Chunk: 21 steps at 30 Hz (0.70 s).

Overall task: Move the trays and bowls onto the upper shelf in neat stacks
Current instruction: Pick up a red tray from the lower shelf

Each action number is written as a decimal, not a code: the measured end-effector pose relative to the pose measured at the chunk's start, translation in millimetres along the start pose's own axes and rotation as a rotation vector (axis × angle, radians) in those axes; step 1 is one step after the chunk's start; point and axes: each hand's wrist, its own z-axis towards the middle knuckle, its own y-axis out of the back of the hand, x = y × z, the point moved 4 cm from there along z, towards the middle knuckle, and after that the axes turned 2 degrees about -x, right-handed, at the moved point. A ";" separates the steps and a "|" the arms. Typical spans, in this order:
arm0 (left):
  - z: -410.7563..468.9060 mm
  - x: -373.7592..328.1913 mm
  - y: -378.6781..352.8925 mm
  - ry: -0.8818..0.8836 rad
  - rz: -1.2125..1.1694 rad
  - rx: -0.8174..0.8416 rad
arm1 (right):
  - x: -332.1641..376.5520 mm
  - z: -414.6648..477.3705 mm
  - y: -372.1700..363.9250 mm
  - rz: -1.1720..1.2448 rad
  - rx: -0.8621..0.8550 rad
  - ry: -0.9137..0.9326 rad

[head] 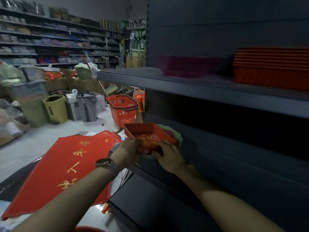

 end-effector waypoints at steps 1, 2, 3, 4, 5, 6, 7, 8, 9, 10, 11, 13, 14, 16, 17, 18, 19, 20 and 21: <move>-0.5 -0.4 -0.8 -0.010 -0.009 -0.016 | 0.0 -0.2 -0.7 0.017 -0.002 -0.005; -2.1 -1.5 -1.2 -0.021 -0.025 -0.038 | -0.7 0.0 -1.2 0.028 -0.011 -0.005; -4.5 -2.8 -1.9 -0.036 -0.046 -0.064 | -0.9 -0.9 0.1 0.030 -0.021 -0.009; -7.9 -5.5 -1.8 -0.053 -0.070 -0.091 | -2.0 -1.2 1.7 0.033 -0.036 -0.005; -11.7 -8.7 -1.4 -0.075 -0.093 -0.117 | -2.8 -2.0 4.2 0.041 -0.048 -0.001; -15.8 -13.2 0.4 -0.101 -0.111 -0.149 | -4.0 -2.7 6.8 0.057 -0.063 0.010; -19.1 -16.9 2.3 -0.125 -0.127 -0.184 | -3.7 -4.7 10.7 0.071 -0.072 0.021; -22.8 -20.5 5.2 -0.141 -0.144 -0.213 | -3.6 -6.8 14.2 0.081 -0.081 0.033; -26.8 -24.7 9.1 -0.143 -0.157 -0.235 | -2.5 -10.7 18.4 0.085 -0.087 0.039; -30.6 -28.5 12.9 -0.134 -0.158 -0.250 | -1.6 -14.8 22.2 0.094 -0.104 0.051; -34.1 -33.0 17.0 -0.131 -0.153 -0.264 | 0.1 -20.3 26.4 0.101 -0.127 0.061; -40.7 -41.9 24.1 -0.131 -0.132 -0.279 | 4.3 -34.7 35.5 0.099 -0.182 0.076; -44.8 -47.5 28.6 -0.134 -0.130 -0.288 | 7.7 -43.5 41.0 0.084 -0.199 0.088; -52.3 -58.5 35.7 -0.148 -0.139 -0.303 | 14.8 -61.7 52.1 0.060 -0.196 0.113; -55.6 -65.5 39.7 -0.154 -0.145 -0.309 | 17.8 -70.5 57.5 0.063 -0.185 0.124; -59.2 -72.8 42.6 -0.162 -0.150 -0.316 | 21.1 -78.7 62.3 0.077 -0.173 0.133; -62.9 -80.6 44.1 -0.173 -0.159 -0.326 | 25.2 -86.6 67.4 0.093 -0.162 0.134; -66.5 -88.2 45.2 -0.186 -0.182 -0.337 | 29.4 -94.0 72.5 0.108 -0.155 0.123; -70.0 -96.3 46.9 -0.195 -0.209 -0.346 | 31.2 -100.1 76.4 0.115 -0.156 0.100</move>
